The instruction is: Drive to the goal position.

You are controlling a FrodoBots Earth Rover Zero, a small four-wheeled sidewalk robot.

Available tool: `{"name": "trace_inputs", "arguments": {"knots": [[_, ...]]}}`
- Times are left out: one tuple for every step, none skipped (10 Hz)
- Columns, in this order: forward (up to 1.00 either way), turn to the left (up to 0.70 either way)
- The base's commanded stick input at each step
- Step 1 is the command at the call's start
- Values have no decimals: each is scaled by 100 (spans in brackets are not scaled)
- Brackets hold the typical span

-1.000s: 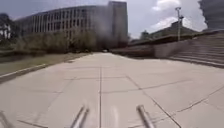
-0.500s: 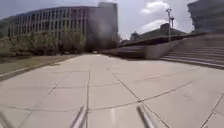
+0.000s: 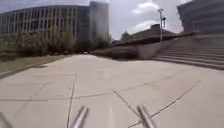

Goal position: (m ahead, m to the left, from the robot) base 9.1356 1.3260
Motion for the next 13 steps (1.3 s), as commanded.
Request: {"name": "trace_inputs", "arguments": {"knots": [[100,5],[100,5],[100,5],[100,5],[100,5],[100,5],[100,5],[100,5],[100,5],[100,5],[100,5],[100,5],[100,5]]}}
